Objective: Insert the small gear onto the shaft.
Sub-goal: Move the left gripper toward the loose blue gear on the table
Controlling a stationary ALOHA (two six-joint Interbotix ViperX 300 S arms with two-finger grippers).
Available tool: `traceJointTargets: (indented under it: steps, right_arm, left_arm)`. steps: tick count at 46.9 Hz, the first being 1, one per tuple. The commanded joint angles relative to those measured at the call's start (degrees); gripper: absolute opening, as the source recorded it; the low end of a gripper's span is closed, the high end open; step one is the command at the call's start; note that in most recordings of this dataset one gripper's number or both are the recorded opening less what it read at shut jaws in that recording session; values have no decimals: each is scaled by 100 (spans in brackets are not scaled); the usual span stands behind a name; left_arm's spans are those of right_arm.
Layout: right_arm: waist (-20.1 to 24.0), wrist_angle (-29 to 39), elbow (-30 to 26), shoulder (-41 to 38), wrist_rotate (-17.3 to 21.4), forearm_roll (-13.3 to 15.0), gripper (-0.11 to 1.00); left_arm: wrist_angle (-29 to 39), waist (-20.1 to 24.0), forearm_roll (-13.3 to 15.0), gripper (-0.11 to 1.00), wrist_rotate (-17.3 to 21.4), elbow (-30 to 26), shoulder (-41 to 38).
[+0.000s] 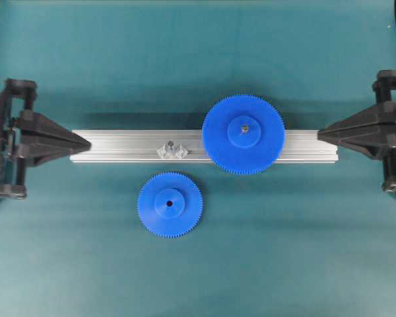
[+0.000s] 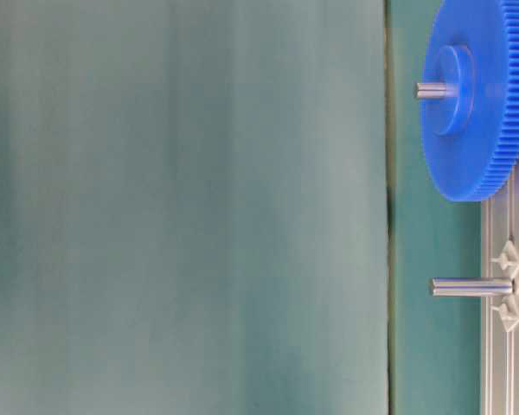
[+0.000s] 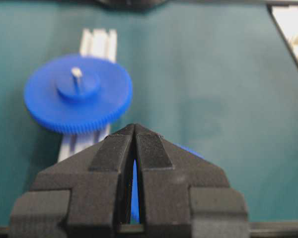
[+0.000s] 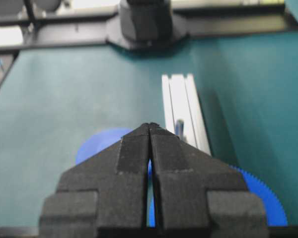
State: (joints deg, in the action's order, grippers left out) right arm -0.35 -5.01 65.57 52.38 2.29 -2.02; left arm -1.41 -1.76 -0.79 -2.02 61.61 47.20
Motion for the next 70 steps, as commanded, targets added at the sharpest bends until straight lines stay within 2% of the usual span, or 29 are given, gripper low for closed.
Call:
traceJointTargets:
  steps: [1,12,24,33,47,70]
  right_arm:
    - [-35,62,-202,-176,70,-18,2]
    - [-79,334,-369,-589,62,-18,2]
    - [-132,563,-457,-835,62,-18,2]
    - [-246,703,-457,-835,62,-18,2]
    - [-396,984,-431,-861,62,-9,2]
    - [-571,1354,-369,-1380,62,-18,2]
  left_arm:
    - [9,-70,-9,0,-35,-220,-237]
    - [141,-176,-18,0,-26,-431,-624]
    - [791,-193,-18,0,-53,-896,-1116]
    - [1301,-193,-9,0,-299,-1239,-1556]
    - [1318,-369,-9,0,-396,-1441,-2013]
    - [1301,-536,-18,0,-264,-1723,-2663]
